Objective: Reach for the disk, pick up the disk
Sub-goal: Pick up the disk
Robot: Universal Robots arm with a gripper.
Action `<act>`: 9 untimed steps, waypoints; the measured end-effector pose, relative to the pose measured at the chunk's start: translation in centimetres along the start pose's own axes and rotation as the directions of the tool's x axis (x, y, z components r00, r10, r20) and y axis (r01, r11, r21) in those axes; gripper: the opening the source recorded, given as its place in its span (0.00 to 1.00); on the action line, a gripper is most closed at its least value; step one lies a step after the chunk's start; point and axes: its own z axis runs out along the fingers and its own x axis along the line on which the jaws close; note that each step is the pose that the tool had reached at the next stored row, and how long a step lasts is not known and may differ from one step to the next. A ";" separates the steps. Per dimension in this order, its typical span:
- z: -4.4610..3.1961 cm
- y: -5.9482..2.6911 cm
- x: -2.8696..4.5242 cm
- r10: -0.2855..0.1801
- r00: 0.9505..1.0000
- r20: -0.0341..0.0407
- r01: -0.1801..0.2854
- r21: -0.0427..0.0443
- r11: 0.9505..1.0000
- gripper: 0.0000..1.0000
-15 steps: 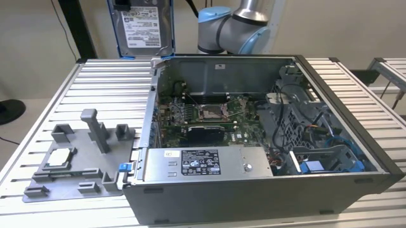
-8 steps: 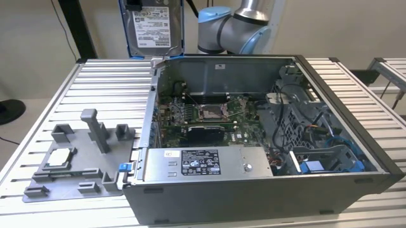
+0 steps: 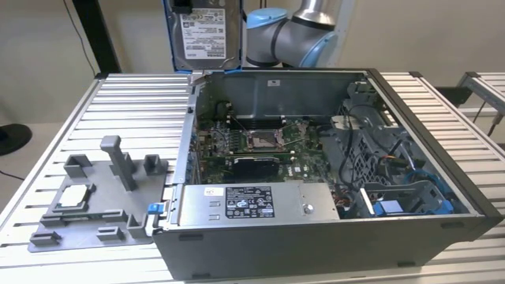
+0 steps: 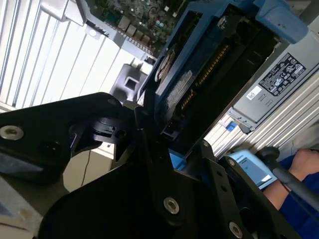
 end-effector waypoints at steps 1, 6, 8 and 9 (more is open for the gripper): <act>-0.01 -0.26 0.00 0.000 1.000 0.000 0.000 0.000 1.000 0.00; -0.04 -1.60 -0.01 0.000 1.000 0.000 0.000 0.000 1.000 0.00; -0.06 -2.12 -0.01 0.000 1.000 0.000 0.000 0.000 1.000 0.00; -0.06 -2.38 -0.01 0.000 1.000 0.000 0.000 0.000 1.000 0.00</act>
